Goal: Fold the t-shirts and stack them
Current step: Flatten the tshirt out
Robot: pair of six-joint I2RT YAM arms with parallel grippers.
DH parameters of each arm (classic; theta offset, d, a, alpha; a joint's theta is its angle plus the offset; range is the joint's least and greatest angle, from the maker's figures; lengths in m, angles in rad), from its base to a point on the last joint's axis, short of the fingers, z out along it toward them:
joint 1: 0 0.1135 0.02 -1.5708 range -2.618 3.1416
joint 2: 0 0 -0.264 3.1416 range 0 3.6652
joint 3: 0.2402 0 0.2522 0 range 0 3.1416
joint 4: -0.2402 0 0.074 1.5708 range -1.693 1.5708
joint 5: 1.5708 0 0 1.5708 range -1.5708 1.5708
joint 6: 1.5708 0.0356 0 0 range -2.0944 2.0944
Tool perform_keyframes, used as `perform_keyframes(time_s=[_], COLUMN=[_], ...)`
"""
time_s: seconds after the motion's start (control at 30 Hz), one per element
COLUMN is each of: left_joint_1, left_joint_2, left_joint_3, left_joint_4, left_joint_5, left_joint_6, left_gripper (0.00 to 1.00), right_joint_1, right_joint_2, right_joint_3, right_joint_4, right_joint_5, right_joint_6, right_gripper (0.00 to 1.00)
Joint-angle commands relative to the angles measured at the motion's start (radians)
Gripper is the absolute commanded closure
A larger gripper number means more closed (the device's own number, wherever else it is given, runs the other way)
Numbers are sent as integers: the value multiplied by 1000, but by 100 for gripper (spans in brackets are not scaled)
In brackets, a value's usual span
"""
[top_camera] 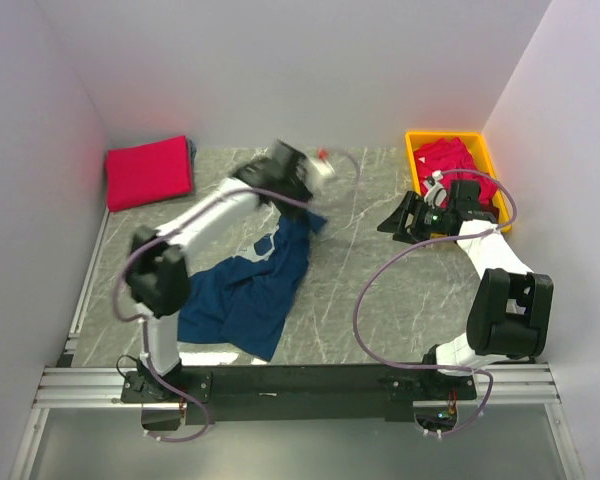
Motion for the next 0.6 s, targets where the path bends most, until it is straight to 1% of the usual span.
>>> perform_keyframes(time_s=[0.0, 0.07, 0.13, 0.17, 0.23, 0.33, 0.37, 0.4, 0.43, 0.47, 0.57], left_joint_1=[115, 182, 228, 277, 331, 467, 494, 520, 569, 587, 644], left_joint_2=[-217, -283, -326, -372, -412, -492, -528, -545, -561, -588, -598], left_joint_3=[134, 158, 166, 165, 168, 154, 140, 133, 122, 105, 115], left_joint_4=[-31, -44, -43, -32, -25, 8, 15, 18, 29, 34, 15], left_joint_5=[163, 207, 223, 232, 255, 306, 348, 370, 390, 398, 413], left_joint_6=[-48, -46, -54, -59, -68, -83, -85, -74, -72, -74, -79], left_gripper=[100, 100, 100, 100, 100, 100, 100, 100, 100, 100, 100], right_joint_1=[-1, 6, 15, 30, 51, 123, 139, 198, 223, 246, 343], right_joint_2=[-15, -4, 3, 14, 25, 48, 62, 71, 82, 108, 180], right_joint_3=[-8, -10, -10, -10, -6, 1, 4, 13, 18, 26, 61], right_joint_4=[45, 54, 60, 66, 75, 88, 94, 97, 102, 105, 137], right_joint_5=[-46, -52, -55, -57, -52, -42, -36, -31, -19, -11, -11], right_joint_6=[6, 7, 10, 10, 9, 1, -2, -9, -14, -19, -16], right_gripper=[25, 25, 25, 25, 25, 25, 25, 25, 25, 25, 26])
